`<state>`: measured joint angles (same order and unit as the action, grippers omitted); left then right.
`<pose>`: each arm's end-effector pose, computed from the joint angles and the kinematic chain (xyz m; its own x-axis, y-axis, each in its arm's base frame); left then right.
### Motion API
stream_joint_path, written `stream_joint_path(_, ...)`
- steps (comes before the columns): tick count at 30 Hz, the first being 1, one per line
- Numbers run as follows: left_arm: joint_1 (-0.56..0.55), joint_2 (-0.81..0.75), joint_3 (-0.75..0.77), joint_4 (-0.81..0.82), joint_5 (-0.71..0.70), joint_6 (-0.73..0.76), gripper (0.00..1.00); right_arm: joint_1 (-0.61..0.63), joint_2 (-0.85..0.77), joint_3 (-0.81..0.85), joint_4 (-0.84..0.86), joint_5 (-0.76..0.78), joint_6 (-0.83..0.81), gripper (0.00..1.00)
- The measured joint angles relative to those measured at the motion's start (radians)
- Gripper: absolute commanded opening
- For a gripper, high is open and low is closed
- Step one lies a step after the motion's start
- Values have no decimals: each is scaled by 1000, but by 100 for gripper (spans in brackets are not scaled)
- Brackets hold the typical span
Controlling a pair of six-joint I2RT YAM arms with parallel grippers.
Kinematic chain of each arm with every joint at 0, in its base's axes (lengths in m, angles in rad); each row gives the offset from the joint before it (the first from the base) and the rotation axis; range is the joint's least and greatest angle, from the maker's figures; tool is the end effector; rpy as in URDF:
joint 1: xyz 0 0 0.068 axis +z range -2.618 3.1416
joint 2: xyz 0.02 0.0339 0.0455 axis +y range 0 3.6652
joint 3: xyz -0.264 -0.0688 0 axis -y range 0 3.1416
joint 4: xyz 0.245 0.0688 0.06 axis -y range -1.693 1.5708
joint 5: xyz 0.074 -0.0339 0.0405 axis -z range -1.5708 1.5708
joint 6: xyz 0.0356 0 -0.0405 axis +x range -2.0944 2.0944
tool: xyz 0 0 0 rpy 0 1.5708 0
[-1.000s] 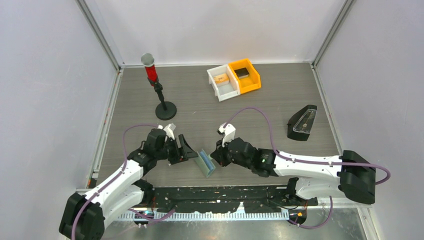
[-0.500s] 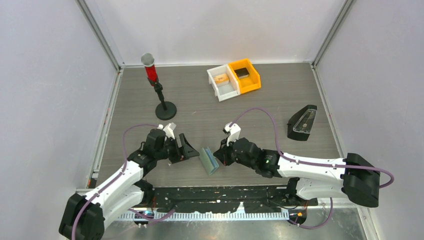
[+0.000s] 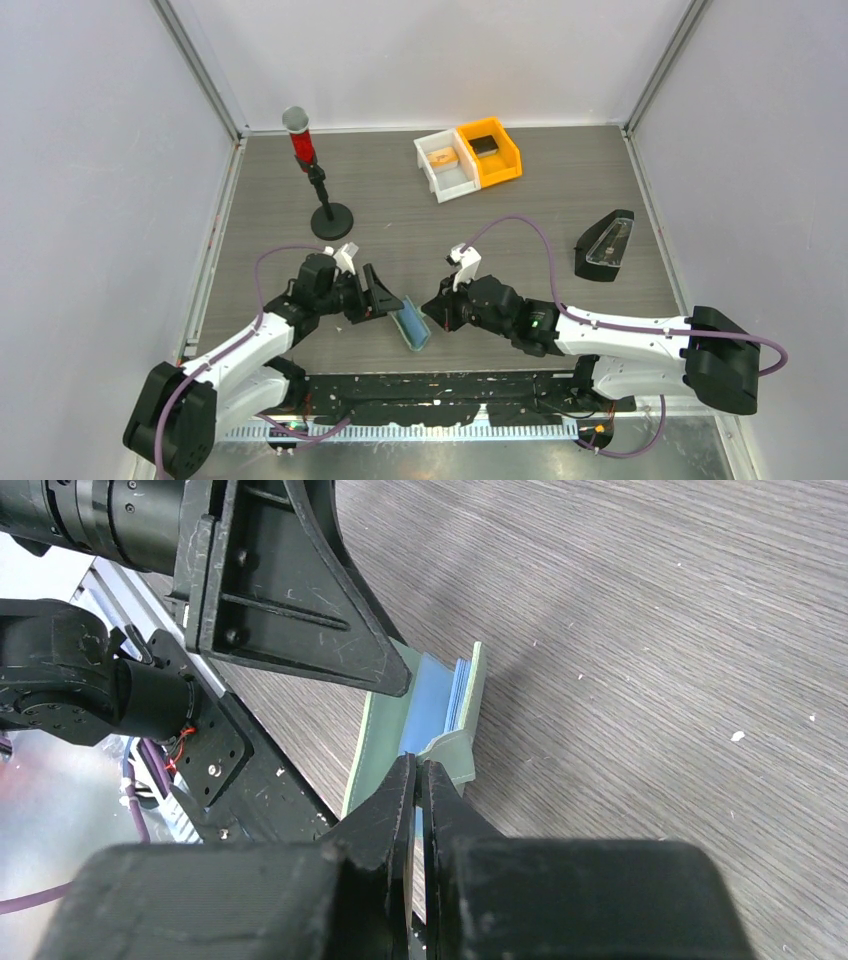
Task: Take the credit cards out of the card holder
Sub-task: Open the card holder at the corner of the board, then remove the credit card from the card holder.
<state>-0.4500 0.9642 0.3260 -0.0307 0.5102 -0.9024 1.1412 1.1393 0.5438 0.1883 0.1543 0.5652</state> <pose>0.1585 -0.0959 0.1675 -0.9147 -0.3187 -0.2485 0.0108 0.5954 -0.8034 0.1076 0.2217 0.2223 -0.5890 -0.0149 -0.8080 -0.6206 0.6487 0.4404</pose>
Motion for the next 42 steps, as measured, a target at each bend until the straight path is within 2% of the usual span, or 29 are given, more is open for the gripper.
stream_joint_path(5,0,9,0,13,6,-7,41,-3,0,-5,4,9,6,5)
stream_joint_path(13,0,5,-3,19,9,-3,0,-100,0,-80,17,10,23,5)
stream_joint_path(15,0,11,-3,19,10,6,0,-135,0,-113,13,1,31,8)
stream_joint_path(18,0,33,-3,26,14,17,0,-161,5,-128,12,-16,34,20)
stream_joint_path(26,0,80,-3,46,29,26,0,-173,21,-114,-22,-79,35,42)
stream_joint_path(34,0,84,-3,21,10,71,0,-174,-29,-35,-111,-122,32,56)
stream_joint_path(37,0,87,-3,2,-5,84,0,-175,-35,-20,-108,-151,38,68)
stream_joint_path(39,0,90,-3,-8,-14,93,0,-175,-24,-19,-106,-176,46,72)
stream_joint_path(42,0,90,-4,-13,-21,98,0,-175,15,-20,-97,-205,66,75)
